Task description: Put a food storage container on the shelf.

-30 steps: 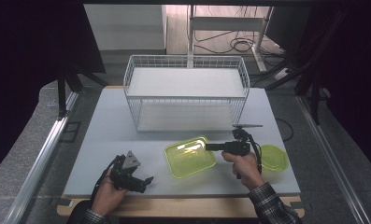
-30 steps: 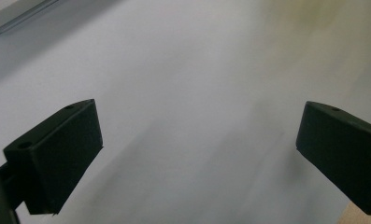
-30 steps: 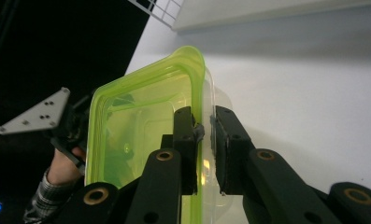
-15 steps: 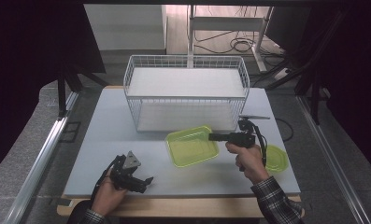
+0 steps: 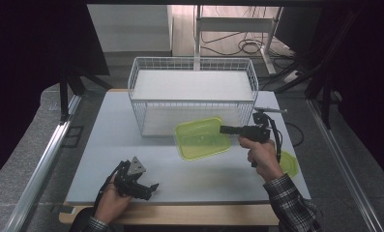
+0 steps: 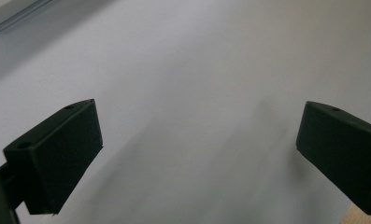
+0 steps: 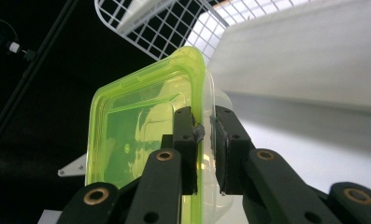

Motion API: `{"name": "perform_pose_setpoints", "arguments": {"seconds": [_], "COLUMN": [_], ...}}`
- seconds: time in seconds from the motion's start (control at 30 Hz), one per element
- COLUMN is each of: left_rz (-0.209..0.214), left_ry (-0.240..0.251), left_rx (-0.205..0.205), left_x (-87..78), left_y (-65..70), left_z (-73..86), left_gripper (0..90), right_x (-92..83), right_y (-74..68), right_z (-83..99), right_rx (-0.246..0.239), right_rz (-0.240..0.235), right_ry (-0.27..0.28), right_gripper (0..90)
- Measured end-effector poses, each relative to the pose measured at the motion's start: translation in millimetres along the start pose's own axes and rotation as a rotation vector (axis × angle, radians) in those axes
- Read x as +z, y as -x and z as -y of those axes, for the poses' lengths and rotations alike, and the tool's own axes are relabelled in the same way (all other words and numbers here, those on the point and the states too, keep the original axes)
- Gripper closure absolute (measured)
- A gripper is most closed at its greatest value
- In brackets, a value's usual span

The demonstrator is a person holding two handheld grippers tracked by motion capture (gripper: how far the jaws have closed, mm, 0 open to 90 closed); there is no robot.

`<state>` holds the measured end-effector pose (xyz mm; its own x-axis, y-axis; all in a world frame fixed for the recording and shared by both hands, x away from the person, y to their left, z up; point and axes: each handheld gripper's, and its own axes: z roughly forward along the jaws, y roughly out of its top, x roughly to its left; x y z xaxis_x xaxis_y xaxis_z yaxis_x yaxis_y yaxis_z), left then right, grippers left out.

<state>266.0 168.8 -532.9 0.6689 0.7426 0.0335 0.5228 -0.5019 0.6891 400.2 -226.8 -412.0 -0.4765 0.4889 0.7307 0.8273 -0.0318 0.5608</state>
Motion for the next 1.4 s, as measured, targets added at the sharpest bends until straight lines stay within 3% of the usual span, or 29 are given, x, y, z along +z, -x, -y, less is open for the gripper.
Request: {"name": "perform_pose_setpoints", "arguments": {"seconds": [0.93, 1.4], "left_rz": [-0.002, 0.011], "left_ry": [0.003, 0.0], "left_rx": [-0.001, -0.048], "left_x": [-0.3, -2.0], "left_y": [-0.3, -2.7], "left_z": [0.4, -0.3], "left_gripper": [0.2, 1.6], "right_x": [-10.7, -10.0], "right_y": [-39.6, -52.9], "right_z": [-55.6, -83.1], "right_rx": [-0.061, -0.091], "right_rz": [0.012, 0.058], "right_ry": [0.109, 0.161], "right_gripper": [80.0, 79.9]}}
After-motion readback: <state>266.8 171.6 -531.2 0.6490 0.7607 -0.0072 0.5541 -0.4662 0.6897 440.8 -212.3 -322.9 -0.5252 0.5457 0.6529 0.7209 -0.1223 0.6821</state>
